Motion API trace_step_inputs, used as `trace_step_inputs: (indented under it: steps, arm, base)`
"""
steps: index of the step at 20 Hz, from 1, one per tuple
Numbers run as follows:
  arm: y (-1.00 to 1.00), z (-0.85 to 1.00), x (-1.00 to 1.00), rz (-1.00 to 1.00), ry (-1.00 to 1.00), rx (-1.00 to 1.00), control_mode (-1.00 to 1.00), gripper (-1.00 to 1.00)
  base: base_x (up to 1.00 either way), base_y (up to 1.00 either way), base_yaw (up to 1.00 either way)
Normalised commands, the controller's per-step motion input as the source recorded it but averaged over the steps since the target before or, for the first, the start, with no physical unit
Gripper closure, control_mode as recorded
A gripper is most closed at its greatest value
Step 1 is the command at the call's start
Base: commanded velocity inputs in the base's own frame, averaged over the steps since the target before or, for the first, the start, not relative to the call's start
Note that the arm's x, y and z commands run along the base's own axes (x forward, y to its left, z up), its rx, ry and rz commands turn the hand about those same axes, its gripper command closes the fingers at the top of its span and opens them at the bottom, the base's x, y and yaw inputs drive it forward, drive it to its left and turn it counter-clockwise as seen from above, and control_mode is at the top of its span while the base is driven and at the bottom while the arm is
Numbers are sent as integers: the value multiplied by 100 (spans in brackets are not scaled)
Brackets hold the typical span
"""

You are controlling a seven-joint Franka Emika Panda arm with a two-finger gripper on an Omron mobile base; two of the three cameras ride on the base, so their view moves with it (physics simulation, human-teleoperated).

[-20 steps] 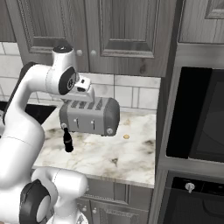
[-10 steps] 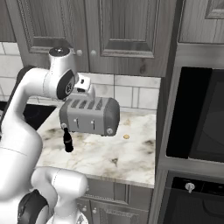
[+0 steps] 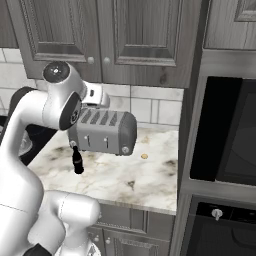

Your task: Pick the pan from the cabinet and place it on the stove. Then turn on the stove burner for the pan.

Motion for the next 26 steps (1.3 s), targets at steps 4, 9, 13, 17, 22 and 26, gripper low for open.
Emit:
trace_step_inputs:
  steps: [4,9,13,17,22,26]
  arm:
    - [-6,50,0,-1,-24,-3,-100,-100]
    - [-9,34,0,0,-25,-1,-100,-100]
    - [-20,20,0,0,-27,0,-100,-100]
    - [-13,15,2,0,-27,0,-100,-100]
    - [-10,14,10,0,-26,0,-100,-100]
    - [-8,20,22,0,-23,0,-100,-100]
  base:
    - [0,0,0]
    - [0,0,0]
    - [0,0,0]
    - [0,0,0]
    - [0,0,0]
    - [0,0,0]
